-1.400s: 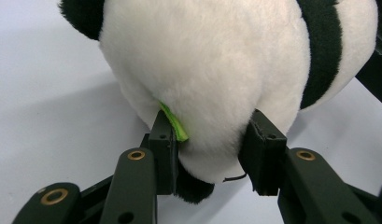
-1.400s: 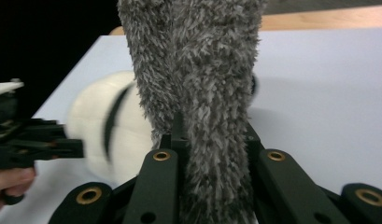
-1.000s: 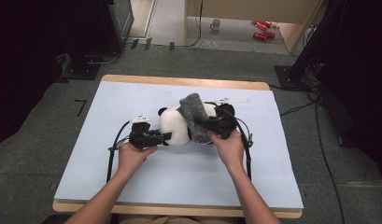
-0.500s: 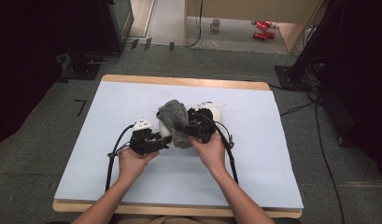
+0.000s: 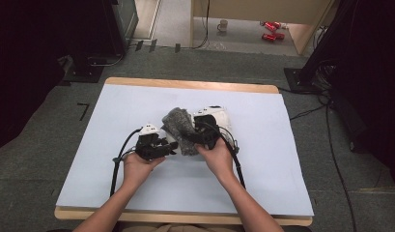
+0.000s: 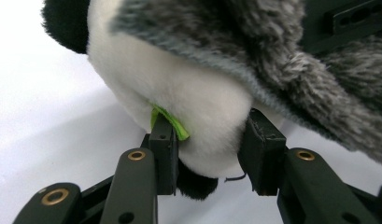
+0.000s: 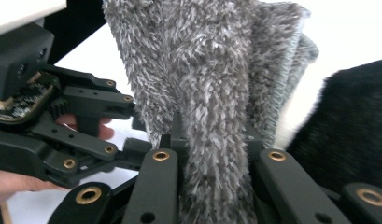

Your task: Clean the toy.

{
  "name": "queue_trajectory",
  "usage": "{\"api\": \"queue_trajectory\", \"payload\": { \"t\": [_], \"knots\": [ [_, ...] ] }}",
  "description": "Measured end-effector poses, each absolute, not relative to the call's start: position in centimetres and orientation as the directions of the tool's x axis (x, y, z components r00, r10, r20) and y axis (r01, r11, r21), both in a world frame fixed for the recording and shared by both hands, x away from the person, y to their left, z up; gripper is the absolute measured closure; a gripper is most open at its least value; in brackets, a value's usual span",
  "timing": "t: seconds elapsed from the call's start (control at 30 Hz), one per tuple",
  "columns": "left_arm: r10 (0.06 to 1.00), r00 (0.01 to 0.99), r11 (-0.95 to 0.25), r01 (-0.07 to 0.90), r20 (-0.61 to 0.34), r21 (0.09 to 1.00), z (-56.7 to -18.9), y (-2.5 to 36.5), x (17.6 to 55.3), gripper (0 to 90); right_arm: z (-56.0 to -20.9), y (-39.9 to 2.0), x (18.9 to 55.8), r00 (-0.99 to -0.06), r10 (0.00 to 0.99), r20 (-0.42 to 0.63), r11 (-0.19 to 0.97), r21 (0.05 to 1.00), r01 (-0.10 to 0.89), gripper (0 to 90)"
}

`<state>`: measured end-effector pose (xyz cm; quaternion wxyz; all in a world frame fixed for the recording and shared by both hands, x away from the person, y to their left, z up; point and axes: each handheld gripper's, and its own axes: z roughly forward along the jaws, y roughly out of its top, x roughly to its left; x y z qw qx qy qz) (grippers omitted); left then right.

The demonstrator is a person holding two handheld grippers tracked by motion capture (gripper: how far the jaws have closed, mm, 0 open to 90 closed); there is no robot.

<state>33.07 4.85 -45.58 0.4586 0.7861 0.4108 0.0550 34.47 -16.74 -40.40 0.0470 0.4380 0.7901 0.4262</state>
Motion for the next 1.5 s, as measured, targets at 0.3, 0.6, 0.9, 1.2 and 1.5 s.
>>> {"api": "queue_trajectory", "payload": {
  "t": [0.3,0.6,0.9,1.2,1.5],
  "knots": [
    [0.683,0.653,-0.219,0.612,-0.328,0.76,-45.7,5.5,33.7,63.7,-40.2,-19.7,35.4,-0.55,0.765,0.334,0.206,0.682,0.701,76.9],
    [0.668,0.653,-0.213,0.627,-0.356,0.75,-45.9,6.2,34.4,66.2,-39.4,-21.7,35.6,-0.518,0.787,0.335,0.173,0.686,0.707,77.4],
    [0.656,0.66,-0.219,0.631,-0.366,0.744,-45.9,6.4,35.2,66.6,-38.9,-26.4,35.7,-0.435,0.812,0.39,0.054,0.692,0.72,77.2],
    [0.645,0.662,-0.224,0.641,-0.382,0.734,-45.7,6.6,36.2,66.6,-39.5,-28.8,35.4,-0.381,0.835,0.396,0.002,0.69,0.723,76.9],
    [0.641,0.662,-0.231,0.649,-0.389,0.725,-45.6,6.9,37.3,66.6,-40.9,-30.4,35.2,-0.316,0.863,0.394,-0.041,0.678,0.734,76.9]
  ]
}}
